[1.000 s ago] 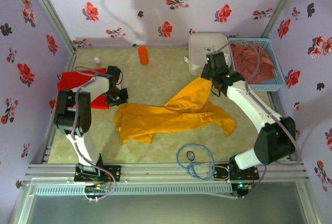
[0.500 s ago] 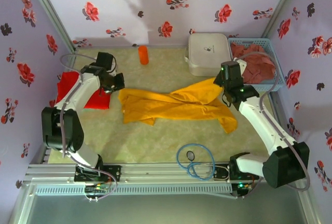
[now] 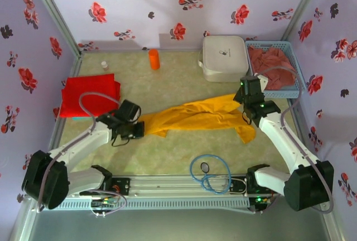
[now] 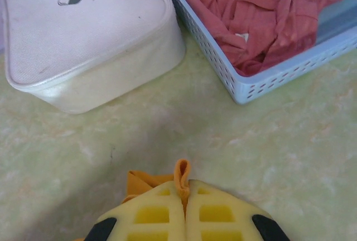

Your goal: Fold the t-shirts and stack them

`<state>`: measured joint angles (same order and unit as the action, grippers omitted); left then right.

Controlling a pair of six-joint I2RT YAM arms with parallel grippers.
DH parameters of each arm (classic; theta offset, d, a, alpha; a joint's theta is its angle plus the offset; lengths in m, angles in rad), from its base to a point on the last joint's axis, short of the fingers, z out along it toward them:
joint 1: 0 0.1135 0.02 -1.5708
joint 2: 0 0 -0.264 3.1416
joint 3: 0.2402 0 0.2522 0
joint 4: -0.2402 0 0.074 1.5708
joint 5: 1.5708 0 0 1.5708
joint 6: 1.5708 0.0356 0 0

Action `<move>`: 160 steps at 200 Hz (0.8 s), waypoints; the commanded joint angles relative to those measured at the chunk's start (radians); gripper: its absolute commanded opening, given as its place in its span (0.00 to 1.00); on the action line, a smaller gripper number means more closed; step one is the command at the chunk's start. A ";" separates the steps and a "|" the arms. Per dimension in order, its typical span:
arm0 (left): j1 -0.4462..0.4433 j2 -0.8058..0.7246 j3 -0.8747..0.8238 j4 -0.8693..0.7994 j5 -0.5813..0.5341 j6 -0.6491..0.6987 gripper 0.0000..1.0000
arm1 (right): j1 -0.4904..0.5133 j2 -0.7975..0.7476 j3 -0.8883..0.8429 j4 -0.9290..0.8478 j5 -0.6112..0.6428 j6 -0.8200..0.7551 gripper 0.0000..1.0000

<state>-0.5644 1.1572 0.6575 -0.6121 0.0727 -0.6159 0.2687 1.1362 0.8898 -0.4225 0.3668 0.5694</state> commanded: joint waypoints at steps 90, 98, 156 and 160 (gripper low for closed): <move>0.245 0.033 0.112 0.047 0.098 -0.106 0.31 | -0.038 -0.005 -0.045 -0.038 -0.007 0.030 0.00; 0.245 0.053 0.127 0.046 0.105 -0.099 0.30 | -0.039 -0.004 -0.043 -0.040 -0.006 0.026 0.00; 0.245 0.081 0.086 0.044 0.128 -0.141 0.30 | -0.042 0.005 -0.040 -0.026 -0.015 0.026 0.00; 0.245 0.077 0.081 0.038 0.128 -0.144 0.30 | -0.042 0.008 -0.040 -0.025 -0.014 0.026 0.00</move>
<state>-0.3241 1.2461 0.7647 -0.5602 0.1741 -0.7349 0.2352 1.1435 0.8532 -0.4461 0.3584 0.5854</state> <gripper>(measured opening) 0.296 0.045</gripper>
